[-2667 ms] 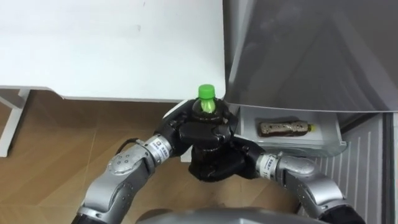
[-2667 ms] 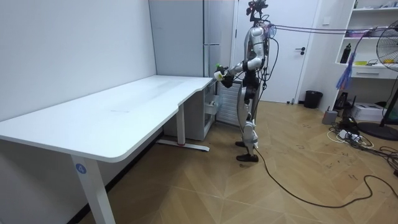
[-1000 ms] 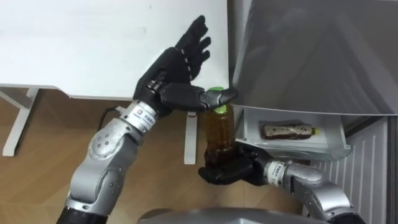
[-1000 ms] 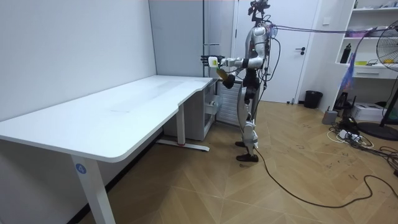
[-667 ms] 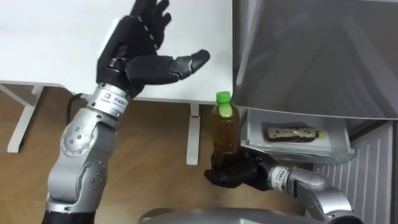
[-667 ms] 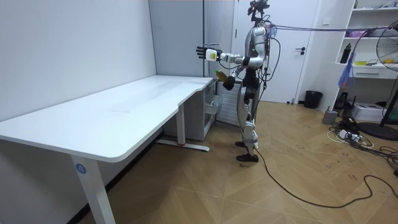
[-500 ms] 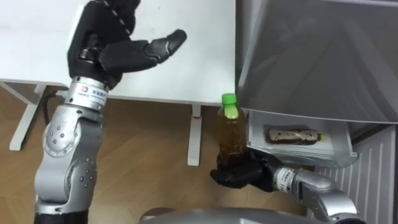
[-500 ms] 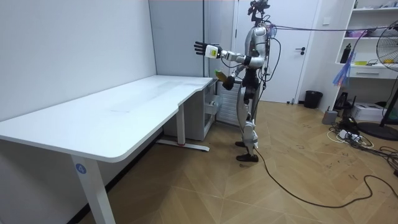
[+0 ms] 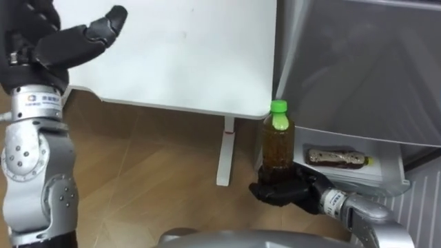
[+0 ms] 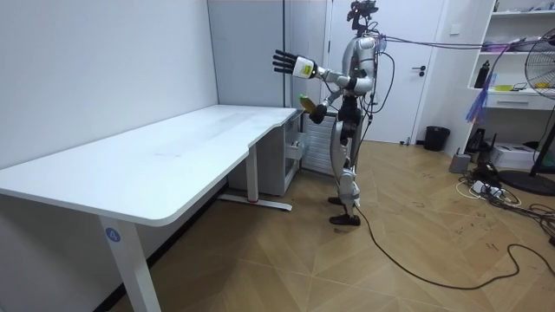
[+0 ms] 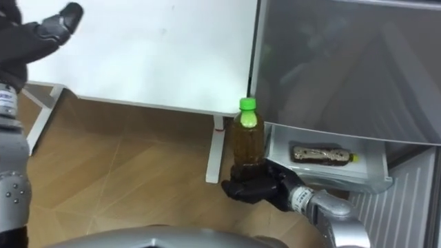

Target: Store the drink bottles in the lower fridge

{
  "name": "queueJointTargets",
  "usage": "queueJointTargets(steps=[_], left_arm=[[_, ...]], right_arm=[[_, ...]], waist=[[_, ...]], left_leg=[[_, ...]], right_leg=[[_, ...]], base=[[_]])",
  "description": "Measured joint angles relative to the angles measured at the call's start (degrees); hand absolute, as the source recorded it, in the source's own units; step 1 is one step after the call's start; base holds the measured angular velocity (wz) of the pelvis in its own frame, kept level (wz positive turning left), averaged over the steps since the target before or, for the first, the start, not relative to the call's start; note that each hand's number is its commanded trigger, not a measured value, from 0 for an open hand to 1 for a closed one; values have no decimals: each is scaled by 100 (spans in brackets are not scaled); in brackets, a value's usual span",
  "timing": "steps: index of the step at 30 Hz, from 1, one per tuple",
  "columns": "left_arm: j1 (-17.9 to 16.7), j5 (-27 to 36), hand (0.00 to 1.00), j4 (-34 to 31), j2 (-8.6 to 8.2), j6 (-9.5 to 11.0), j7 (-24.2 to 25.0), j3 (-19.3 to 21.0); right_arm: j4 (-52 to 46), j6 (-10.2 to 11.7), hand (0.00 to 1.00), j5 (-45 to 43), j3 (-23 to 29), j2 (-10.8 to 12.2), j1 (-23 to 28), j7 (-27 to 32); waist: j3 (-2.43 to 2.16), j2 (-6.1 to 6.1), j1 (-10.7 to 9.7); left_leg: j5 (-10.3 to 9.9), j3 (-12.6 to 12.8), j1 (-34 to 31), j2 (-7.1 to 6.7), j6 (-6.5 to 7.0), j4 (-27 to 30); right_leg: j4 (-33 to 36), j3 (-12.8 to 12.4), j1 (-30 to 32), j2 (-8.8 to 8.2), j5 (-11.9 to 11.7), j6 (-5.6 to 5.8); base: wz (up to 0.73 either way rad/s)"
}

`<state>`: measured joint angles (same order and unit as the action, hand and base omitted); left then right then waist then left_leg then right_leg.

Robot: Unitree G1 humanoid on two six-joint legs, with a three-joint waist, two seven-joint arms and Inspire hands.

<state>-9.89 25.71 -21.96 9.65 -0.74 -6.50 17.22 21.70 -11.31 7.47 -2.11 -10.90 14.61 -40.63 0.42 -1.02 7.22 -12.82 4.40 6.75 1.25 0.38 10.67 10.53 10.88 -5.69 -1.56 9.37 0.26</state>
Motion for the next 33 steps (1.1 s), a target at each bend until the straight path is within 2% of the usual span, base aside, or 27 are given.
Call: queueJointTargets(steps=[3, 5, 9, 12, 15, 17, 22, 24, 26, 33], left_arm=[[-12, 15, 0, 220, 0, -1, -275, 92], [-161, 10, 0, 295, 0, -1, -487, 136], [-328, -8, 0, 662, 0, 1, -834, 357], [-381, 0, 0, 1287, -1, 5, -1095, 517], [-414, -2, 0, 1923, -50, -11, -1395, 517], [-490, 11, 0, 2378, -114, -19, -1597, 493], [-626, 112, 0, 3416, -143, -23, -1925, 327], [-684, 119, 0, 3862, -151, -23, -1973, 199], [-729, 188, 0, 4581, -153, -32, -1941, 82], [-809, 278, 0, 5883, -124, -177, -1630, -196]], right_arm=[[0, -1, 100, 0, -4, -4, 66, 22], [1, -3, 100, -8, -12, -5, 115, 71], [1, -4, 100, -10, 22, -5, 188, 143], [62, -5, 100, -68, 37, -11, 231, 197], [130, -112, 100, -81, 5, -6, 263, 254], [130, -131, 100, -66, -86, -2, 266, 297], [138, -131, 100, -50, -150, 9, 246, 345], [139, -131, 100, -49, -151, 4, 243, 404], [138, -132, 100, -50, -149, 2, 246, 445], [263, -135, 100, -1, -248, 9, 216, 504]], waist=[[-12, 20, 104], [-27, 39, 141], [-39, 57, 142], [-34, 44, 178], [-39, 54, 319], [-42, 55, 397], [-49, 68, 426], [-42, 45, 420], [-38, 48, 395], [-34, 114, 376]], left_leg=[[0, 14, -2, 0, 0, 2], [0, 15, -1, -3, 0, 2], [0, -27, 10, -3, 0, 13], [0, -31, 68, -4, 0, -23], [0, -9, 125, -7, 0, -92], [0, 8, 153, -6, 0, -110], [0, -4, 195, -8, 0, -117], [1, -4, 208, -10, 1, -115], [-1, -4, 240, -10, 1, -139], [-3, 17, 241, -13, 0, -142]], right_leg=[[-5, 1, -9, 0, 1, 0], [-19, 5, -21, -5, 1, 0], [-84, 8, -73, 2, -1, -3], [-97, 9, -121, 8, 1, -3], [-98, -22, -122, 17, 9, -3], [-99, -44, -140, 20, 11, -1], [-106, 6, -163, 7, 11, 1], [-99, 5, -201, 3, 12, 2], [-103, 4, -235, 5, 22, 15], [-182, 12, -282, 13, 25, 4]], base=[[0], [0], [2], [0], [-7], [-4], [1], [0], [0], [1]])
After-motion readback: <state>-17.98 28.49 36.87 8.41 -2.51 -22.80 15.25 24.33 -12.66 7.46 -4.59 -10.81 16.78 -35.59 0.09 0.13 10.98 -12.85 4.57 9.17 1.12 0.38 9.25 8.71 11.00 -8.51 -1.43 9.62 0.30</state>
